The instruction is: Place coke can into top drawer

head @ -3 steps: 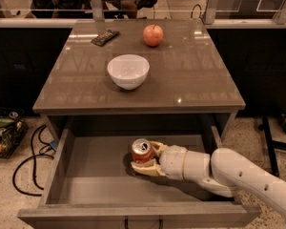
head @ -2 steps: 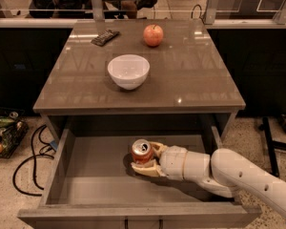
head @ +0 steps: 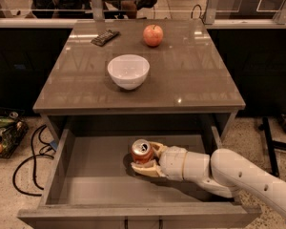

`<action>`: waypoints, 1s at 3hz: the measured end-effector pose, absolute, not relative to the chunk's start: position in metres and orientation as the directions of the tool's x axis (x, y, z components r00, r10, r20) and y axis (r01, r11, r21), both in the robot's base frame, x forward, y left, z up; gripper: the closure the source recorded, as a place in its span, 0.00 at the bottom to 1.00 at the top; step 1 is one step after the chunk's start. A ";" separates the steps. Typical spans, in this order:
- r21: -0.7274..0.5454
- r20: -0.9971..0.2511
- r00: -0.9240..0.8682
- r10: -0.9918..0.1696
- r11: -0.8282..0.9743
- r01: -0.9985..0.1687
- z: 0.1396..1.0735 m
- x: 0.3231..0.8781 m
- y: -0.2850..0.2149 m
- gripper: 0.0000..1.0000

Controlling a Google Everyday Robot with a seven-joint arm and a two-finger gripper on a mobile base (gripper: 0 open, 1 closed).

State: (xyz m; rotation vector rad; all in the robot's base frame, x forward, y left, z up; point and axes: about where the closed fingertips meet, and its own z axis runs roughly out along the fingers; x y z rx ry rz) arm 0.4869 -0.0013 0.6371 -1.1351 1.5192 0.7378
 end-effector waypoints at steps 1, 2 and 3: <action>-0.107 -0.961 0.004 -0.278 0.356 -0.928 0.637 0.487 0.000 0.13; -0.107 -0.961 0.005 -0.277 0.353 -0.929 0.638 0.486 0.002 0.00; -0.107 -0.961 0.005 -0.277 0.353 -0.930 0.638 0.486 0.002 0.00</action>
Offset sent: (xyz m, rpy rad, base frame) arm -0.0003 0.0016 0.0002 0.0007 -0.0001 0.0031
